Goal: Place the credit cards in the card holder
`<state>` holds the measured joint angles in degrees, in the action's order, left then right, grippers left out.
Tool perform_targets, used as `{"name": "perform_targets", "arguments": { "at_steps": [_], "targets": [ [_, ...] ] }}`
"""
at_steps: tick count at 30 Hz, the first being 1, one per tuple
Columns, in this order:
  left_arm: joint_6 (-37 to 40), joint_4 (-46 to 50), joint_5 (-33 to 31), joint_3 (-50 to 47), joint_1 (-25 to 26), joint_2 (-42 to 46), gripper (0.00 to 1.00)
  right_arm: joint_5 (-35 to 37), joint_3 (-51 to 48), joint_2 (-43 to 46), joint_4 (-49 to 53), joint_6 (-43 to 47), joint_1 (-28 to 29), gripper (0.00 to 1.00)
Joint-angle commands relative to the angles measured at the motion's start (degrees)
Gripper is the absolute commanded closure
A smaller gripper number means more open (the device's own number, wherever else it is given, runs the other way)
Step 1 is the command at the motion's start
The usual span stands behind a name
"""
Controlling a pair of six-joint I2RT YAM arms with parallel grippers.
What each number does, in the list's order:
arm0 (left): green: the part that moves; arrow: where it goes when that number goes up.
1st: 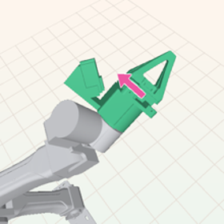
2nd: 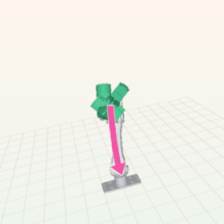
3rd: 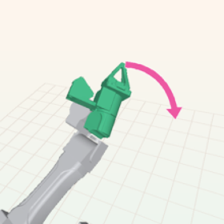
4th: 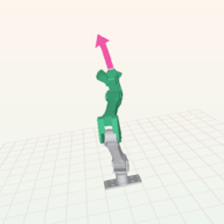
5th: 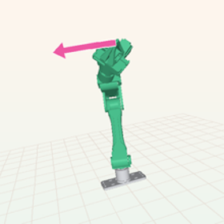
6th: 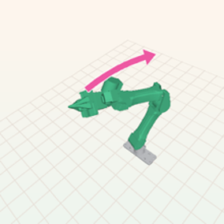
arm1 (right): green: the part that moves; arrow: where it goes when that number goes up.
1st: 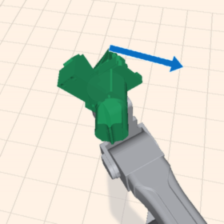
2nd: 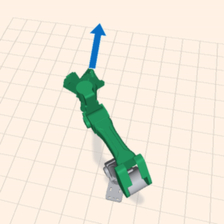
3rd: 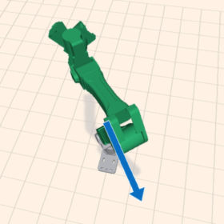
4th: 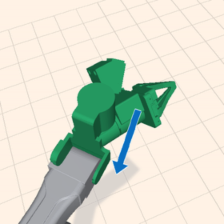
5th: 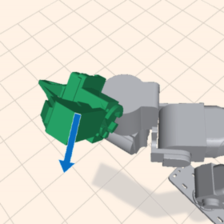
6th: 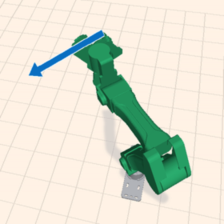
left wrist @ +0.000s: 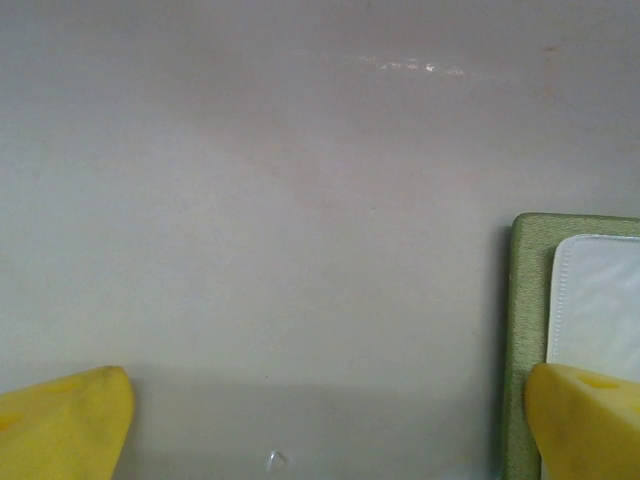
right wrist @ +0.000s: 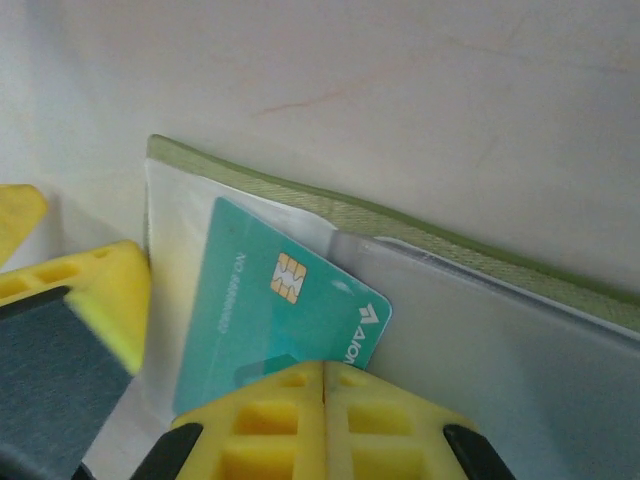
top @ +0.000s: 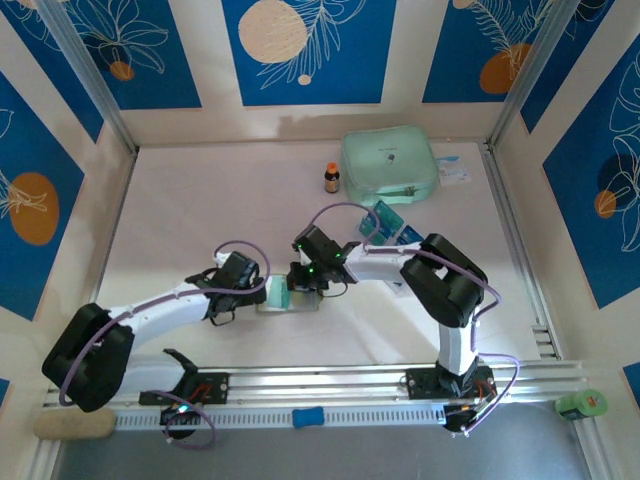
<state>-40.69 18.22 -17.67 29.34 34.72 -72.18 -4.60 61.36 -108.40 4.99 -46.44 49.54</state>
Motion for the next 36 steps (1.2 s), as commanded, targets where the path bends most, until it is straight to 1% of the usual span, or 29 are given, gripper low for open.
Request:
{"name": "perform_targets", "arguments": {
  "at_steps": [1,10,15,21,29,36],
  "targets": [
    [-1.1,-1.0,-0.5,-0.8,-0.3,-0.8,0.00,-0.4,2.7,-2.3,2.6,1.5,0.9,1.00],
    [-1.0,-1.2,-0.3,-0.6,-0.3,-0.9,0.00,-1.3,6.9,-6.1,3.9,1.1,2.2,1.00],
    [-1.1,-1.1,-0.3,-0.4,-0.3,-0.6,0.00,-1.9,8.0,-6.5,4.4,1.1,2.6,1.00],
    [-2.9,-1.1,-0.5,-1.2,-0.5,0.7,0.00,-1.2,7.4,-3.2,5.0,1.5,2.2,1.00],
    [-5.5,-0.4,-1.8,-3.2,-0.8,4.4,0.00,1.2,3.9,2.2,5.7,1.7,2.4,1.00],
    [-6.2,0.0,-1.9,-4.2,-1.0,5.2,0.00,1.6,2.7,1.9,5.1,0.8,3.7,1.00]
  ]
}}
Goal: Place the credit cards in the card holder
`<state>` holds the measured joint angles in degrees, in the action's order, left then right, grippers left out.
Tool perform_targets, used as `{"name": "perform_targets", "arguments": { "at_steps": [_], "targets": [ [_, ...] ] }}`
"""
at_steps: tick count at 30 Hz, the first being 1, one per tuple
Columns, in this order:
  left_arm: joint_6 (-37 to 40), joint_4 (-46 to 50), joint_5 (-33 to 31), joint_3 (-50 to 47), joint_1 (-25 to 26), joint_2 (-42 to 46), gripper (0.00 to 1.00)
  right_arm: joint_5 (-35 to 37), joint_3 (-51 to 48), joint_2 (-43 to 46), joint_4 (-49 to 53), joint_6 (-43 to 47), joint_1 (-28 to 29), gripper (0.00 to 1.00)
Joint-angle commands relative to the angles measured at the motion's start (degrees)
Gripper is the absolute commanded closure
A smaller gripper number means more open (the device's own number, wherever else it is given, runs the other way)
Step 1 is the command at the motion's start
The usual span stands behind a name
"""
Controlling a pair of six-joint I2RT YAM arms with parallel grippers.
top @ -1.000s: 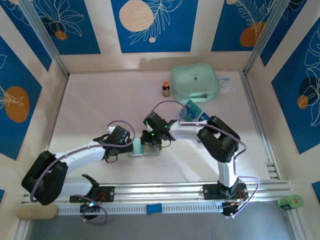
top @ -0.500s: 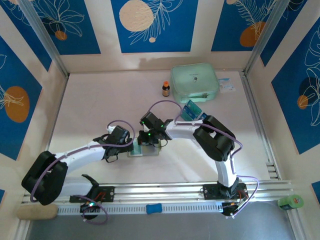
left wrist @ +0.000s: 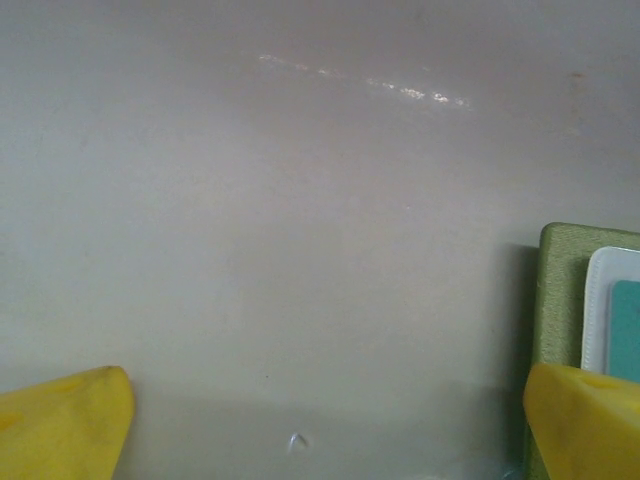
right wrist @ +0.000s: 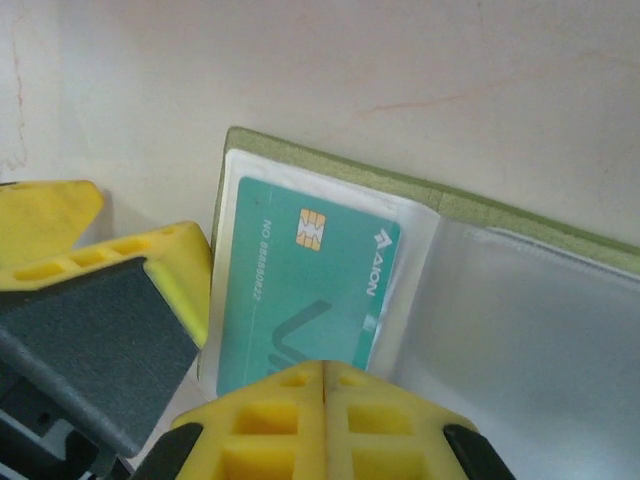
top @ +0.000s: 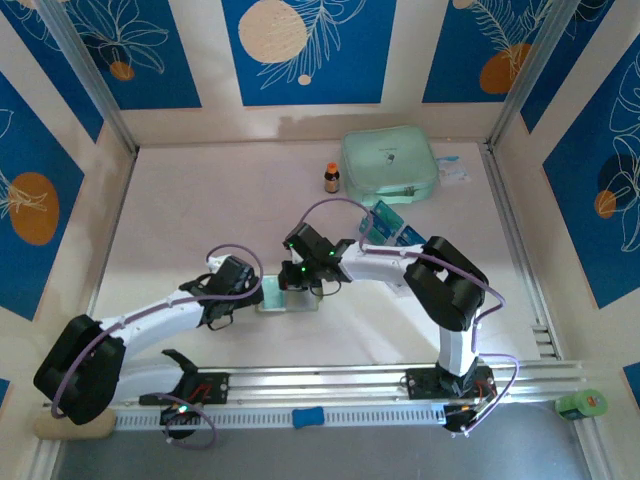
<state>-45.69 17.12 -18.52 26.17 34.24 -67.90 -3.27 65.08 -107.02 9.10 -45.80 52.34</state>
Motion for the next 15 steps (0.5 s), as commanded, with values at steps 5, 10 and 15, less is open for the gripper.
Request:
{"name": "perform_targets", "arguments": {
  "at_steps": [5,10,15],
  "targets": [
    [-1.2,1.0,-1.2,-1.2,-0.6,0.8,0.00,0.5,-0.7,-0.9,0.7,-0.3,1.9,1.00],
    [-1.0,0.9,-1.1,-1.4,-0.7,0.8,0.00,1.0,-0.6,-1.8,0.9,-0.6,2.4,1.00],
    [-0.8,0.6,-1.0,-1.3,-0.8,0.7,0.00,2.2,-1.2,-1.1,1.2,-0.6,2.5,1.00]
  ]
}}
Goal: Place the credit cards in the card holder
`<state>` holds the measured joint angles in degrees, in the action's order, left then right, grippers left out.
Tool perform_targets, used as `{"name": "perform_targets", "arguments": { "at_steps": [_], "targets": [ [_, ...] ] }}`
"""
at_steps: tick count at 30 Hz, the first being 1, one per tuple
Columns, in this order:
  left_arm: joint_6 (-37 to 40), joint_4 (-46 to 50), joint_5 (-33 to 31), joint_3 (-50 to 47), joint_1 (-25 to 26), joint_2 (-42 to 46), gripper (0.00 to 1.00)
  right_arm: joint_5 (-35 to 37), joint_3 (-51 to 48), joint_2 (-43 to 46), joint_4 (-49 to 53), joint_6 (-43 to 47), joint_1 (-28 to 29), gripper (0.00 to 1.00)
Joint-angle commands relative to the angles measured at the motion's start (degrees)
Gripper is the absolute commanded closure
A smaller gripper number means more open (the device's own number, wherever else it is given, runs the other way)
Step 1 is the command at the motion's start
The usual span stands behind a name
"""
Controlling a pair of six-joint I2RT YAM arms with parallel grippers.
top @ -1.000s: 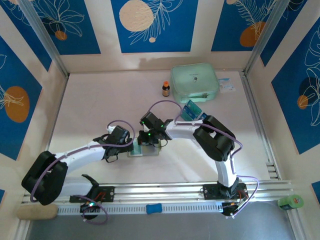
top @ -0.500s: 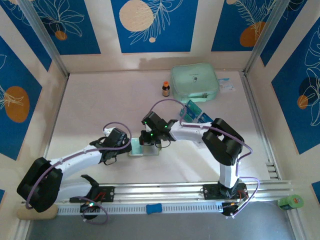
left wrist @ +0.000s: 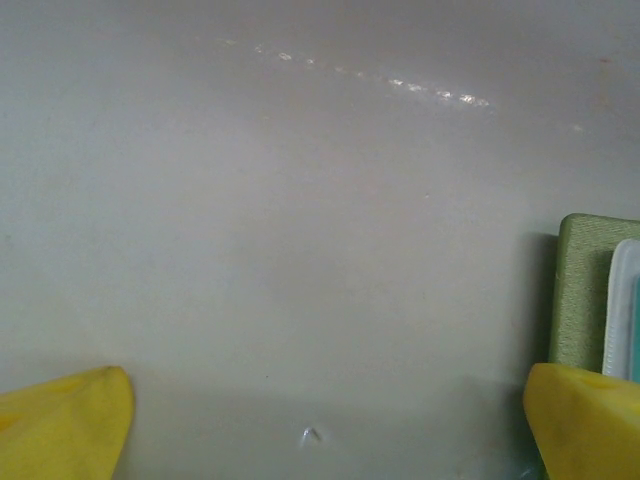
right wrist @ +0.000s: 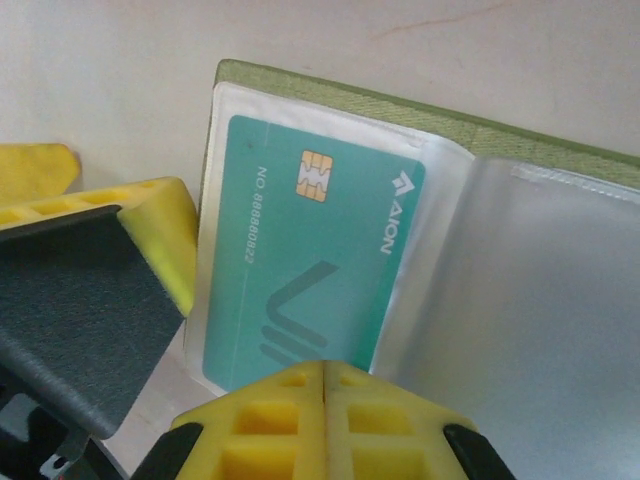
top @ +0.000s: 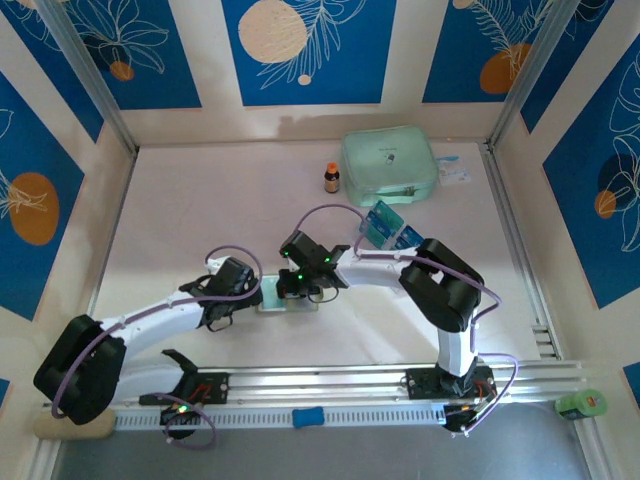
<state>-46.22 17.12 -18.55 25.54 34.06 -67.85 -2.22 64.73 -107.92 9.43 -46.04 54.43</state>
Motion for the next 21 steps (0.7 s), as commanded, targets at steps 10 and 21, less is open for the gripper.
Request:
{"name": "perform_targets", "arguments": {
  "at_steps": [10,21],
  "targets": [
    [0.1,0.0,-0.7,-0.6,-0.7,0.0,0.00,2.8,-1.5,1.2,1.7,-0.1,0.2,1.00],
    [0.4,-0.3,-0.6,-0.7,-0.7,-0.3,0.00,0.4,1.0,-2.1,1.9,0.1,0.6,1.00]
  ]
}}
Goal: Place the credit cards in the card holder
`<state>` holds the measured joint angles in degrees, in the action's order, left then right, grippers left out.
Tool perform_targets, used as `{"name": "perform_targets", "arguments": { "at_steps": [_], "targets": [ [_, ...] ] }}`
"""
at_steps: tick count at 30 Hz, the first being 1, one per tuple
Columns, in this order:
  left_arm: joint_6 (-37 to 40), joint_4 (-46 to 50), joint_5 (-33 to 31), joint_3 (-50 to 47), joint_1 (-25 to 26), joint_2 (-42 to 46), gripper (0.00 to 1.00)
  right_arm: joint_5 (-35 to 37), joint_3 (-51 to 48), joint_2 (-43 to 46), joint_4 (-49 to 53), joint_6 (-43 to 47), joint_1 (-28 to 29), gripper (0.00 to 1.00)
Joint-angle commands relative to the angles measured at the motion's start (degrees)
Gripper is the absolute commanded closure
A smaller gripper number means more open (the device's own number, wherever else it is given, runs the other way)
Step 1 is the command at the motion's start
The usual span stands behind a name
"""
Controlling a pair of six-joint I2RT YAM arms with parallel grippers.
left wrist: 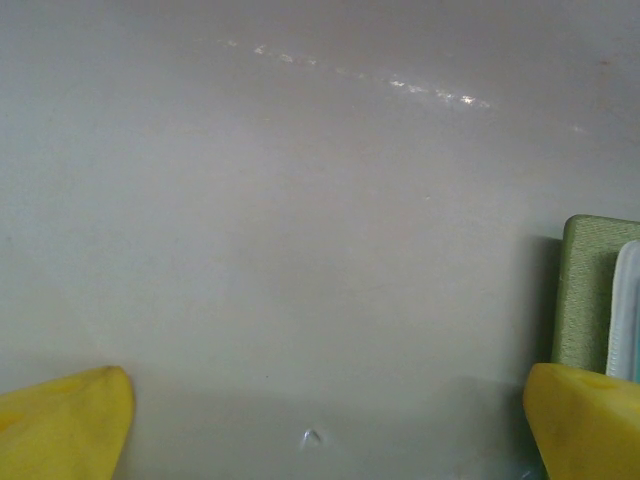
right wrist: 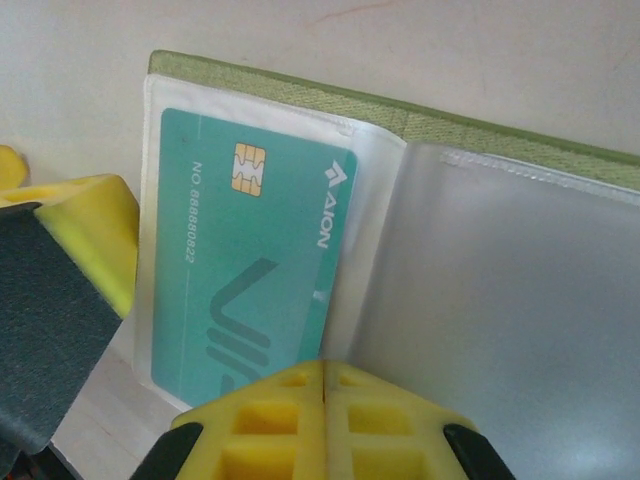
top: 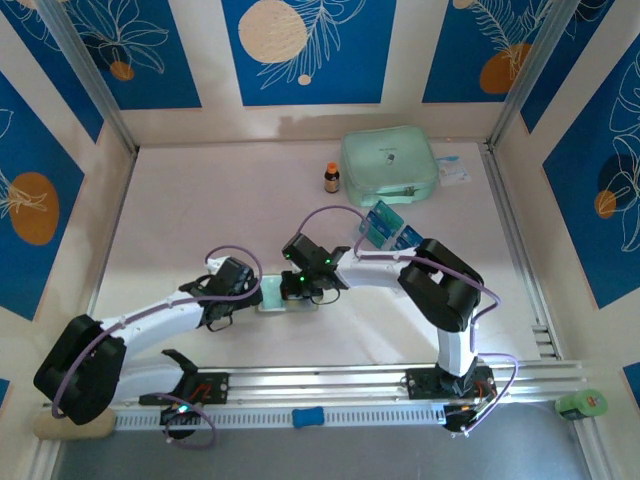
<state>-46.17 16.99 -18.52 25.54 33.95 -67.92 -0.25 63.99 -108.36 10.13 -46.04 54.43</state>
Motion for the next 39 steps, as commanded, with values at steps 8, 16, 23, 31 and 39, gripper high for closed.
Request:
{"name": "perform_targets", "arguments": {
  "at_steps": [8,16,23,31,39],
  "targets": [
    [0.6,-0.3,-0.6,-0.6,-0.6,-0.2,0.00,-2.6,4.1,-3.7,2.2,0.6,0.9,1.00],
    [0.6,-0.2,-0.6,-0.6,-0.6,0.0,0.00,-3.2,4.4,-4.0,2.2,0.4,0.9,1.00],
    [0.6,0.5,-1.3,-0.5,-0.6,1.3,0.00,-2.4,4.0,-0.9,3.1,1.1,0.0,1.00],
    [0.6,0.5,-1.5,-0.5,-0.6,1.3,0.00,-1.4,4.8,0.5,4.1,2.3,-2.3,1.00],
    [0.9,0.4,-1.8,-0.6,-0.6,1.0,0.00,-1.7,7.2,-1.8,3.9,2.1,-2.9,1.00]
  ]
}}
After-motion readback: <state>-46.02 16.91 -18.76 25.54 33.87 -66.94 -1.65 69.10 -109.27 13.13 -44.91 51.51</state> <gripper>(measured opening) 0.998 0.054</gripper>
